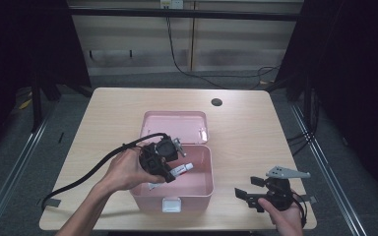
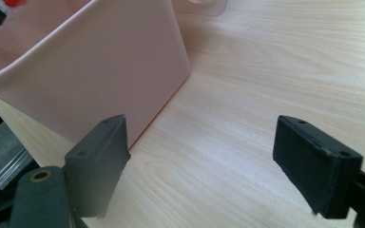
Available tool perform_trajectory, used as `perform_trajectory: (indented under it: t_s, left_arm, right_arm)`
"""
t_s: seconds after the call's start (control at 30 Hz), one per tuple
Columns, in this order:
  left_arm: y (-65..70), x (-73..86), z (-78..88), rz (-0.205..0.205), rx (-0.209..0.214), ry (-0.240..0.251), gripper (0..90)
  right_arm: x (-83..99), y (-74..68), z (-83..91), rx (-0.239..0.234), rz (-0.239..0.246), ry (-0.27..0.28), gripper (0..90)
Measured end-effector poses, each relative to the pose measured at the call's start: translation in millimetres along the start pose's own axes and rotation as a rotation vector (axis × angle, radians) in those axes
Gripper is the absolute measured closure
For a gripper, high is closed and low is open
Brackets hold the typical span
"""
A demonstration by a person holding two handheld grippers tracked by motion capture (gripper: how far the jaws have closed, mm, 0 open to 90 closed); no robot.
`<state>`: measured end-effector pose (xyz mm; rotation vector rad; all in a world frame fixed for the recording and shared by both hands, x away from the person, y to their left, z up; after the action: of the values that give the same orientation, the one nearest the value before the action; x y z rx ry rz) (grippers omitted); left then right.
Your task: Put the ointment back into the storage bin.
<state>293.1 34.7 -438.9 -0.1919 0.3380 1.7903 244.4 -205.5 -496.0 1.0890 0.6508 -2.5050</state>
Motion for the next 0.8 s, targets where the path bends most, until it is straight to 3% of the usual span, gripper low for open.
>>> perform_trajectory:
  t_s: [0.4,0.8]
  left_arm:
    - [1.5,0.1,-19.7,-0.019,0.014,-0.037,71.3]
    - [1.4,0.7,-38.7,-0.017,0.068,-0.083,71.3]
  right_arm:
    - [0.0,-0.1,0.3,-0.001,0.001,0.000,18.7]
    - [0.2,-0.4,0.6,-0.003,0.004,-0.001,18.7]
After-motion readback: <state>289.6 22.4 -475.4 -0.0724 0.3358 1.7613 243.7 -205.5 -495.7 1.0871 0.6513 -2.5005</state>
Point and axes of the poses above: each handheld gripper's, and its own axes: z roughly backward along the jaws, x roughly out of its underside, y roughly to its right, the point moved 9 cm from there along -z, roughly forward along the jaws, and after that the axes turned 2 degrees about x, right-handed, at the moved point
